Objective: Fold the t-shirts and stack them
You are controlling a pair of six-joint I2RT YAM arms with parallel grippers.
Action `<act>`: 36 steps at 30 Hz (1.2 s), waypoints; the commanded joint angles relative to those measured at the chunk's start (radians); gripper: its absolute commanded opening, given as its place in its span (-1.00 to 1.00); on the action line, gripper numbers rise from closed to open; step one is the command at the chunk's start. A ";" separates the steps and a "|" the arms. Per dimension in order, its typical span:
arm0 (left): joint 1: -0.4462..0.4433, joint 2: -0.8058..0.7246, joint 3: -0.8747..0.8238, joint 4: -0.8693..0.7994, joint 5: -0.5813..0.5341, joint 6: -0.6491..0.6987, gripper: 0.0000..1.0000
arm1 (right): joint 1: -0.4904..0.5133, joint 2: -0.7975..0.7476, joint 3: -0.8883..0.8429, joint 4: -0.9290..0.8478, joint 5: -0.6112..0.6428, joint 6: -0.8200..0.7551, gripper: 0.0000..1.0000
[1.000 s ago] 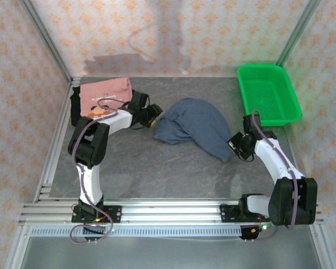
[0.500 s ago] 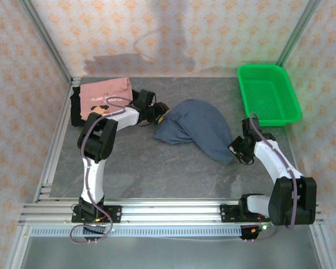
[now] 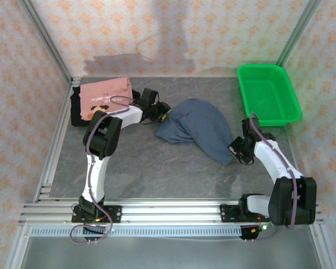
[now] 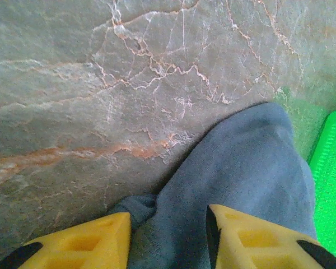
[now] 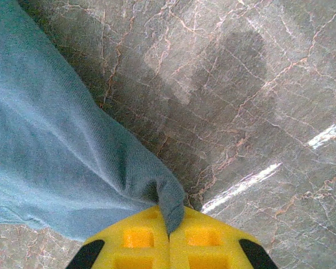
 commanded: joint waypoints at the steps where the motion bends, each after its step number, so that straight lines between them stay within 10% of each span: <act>1: -0.009 0.032 0.034 -0.021 0.029 -0.002 -0.30 | -0.004 -0.004 -0.008 -0.022 0.034 -0.012 -1.00; 10: -0.010 0.031 0.068 -0.026 0.036 0.012 -1.00 | -0.004 0.008 0.003 0.003 0.020 -0.007 -1.00; 31: 0.071 -0.162 0.307 -0.217 0.031 0.189 -1.00 | -0.004 -0.008 0.180 0.185 -0.079 0.045 -1.00; 36: 0.084 -0.102 0.594 -0.302 0.037 0.200 -1.00 | -0.004 0.047 0.284 0.424 -0.150 0.175 -1.00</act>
